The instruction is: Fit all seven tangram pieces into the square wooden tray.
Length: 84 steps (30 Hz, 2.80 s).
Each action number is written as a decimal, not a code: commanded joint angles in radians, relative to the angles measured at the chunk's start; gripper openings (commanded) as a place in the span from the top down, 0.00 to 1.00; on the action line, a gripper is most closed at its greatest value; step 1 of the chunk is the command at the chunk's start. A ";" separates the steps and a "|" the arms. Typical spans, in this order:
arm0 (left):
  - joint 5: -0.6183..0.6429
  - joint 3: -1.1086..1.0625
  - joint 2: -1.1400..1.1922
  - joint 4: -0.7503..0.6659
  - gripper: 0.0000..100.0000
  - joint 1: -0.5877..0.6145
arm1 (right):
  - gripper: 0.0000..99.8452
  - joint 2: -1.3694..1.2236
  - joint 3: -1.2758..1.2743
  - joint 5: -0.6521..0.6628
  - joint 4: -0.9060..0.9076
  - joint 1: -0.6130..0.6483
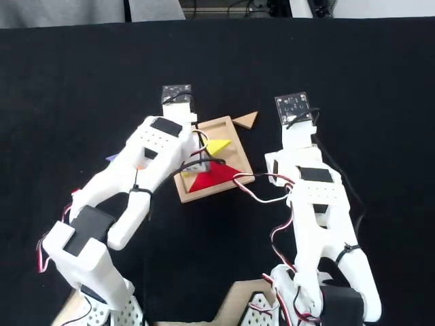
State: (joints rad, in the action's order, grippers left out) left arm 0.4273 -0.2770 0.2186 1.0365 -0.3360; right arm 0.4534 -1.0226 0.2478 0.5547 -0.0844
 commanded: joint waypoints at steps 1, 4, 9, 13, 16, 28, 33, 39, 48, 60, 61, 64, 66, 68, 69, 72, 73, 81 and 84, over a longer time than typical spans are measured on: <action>0.003 0.028 -0.054 -0.009 0.77 -0.036 | 0.99 0.031 0.012 -0.003 -0.017 -0.009; 0.003 0.090 -0.054 0.031 0.77 -0.047 | 0.99 0.038 0.012 -0.003 -0.017 -0.012; 0.003 0.166 -0.052 0.095 0.77 -0.045 | 0.99 0.038 0.013 -0.003 -0.017 -0.017; 0.003 0.180 -0.043 0.080 0.77 -0.073 | 0.99 0.038 0.035 -0.014 -0.017 -0.063; -0.081 0.165 -0.041 -0.009 0.77 -0.122 | 0.99 0.030 0.068 -0.135 -0.035 -0.180; -0.618 0.097 -0.012 -0.152 0.77 -0.151 | 0.99 0.030 0.077 -0.255 -0.057 -0.259; -0.620 0.085 0.003 -0.245 0.77 -0.130 | 0.99 0.030 0.077 -0.255 -0.057 -0.258; -0.723 0.041 0.060 -0.402 0.80 -0.105 | 0.99 0.030 0.073 -0.232 -0.058 -0.239; -0.773 -0.013 0.043 -0.477 0.81 -0.093 | 0.99 0.030 0.071 -0.222 -0.058 -0.230; -0.776 -0.013 0.054 -0.494 0.82 -0.067 | 0.99 0.028 0.070 -0.221 -0.058 -0.201; -0.776 -0.021 0.054 -0.512 0.82 -0.067 | 0.99 0.028 0.070 -0.221 -0.058 -0.201; -0.781 -0.070 0.054 -0.594 0.82 -0.061 | 0.99 0.028 0.070 -0.221 -0.058 -0.201; -0.781 -0.101 0.054 -0.637 0.82 -0.061 | 0.99 0.028 0.070 -0.221 -0.058 -0.201; -0.781 -0.110 0.052 -0.654 0.82 -0.059 | 0.99 0.028 0.070 -0.221 -0.058 -0.201; -0.781 -0.108 0.052 -0.654 0.82 -0.058 | 0.99 0.028 0.070 -0.221 -0.058 -0.201; -0.781 -0.111 0.052 -0.657 0.82 -0.056 | 0.99 0.028 0.070 -0.221 -0.058 -0.201; -0.781 -0.113 0.052 -0.657 0.82 -0.056 | 0.99 0.028 0.070 -0.221 -0.058 -0.201; -0.781 -0.116 0.049 -0.684 0.86 -0.030 | 0.99 0.028 0.070 -0.221 -0.058 -0.201; -0.781 -0.117 0.043 -0.684 0.89 -0.030 | 0.99 0.028 0.070 -0.221 -0.058 -0.199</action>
State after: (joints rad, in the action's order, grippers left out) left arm -0.3491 -0.4012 0.2984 0.3690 -0.3728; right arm 0.4534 -1.0226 0.0176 0.5163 -0.3023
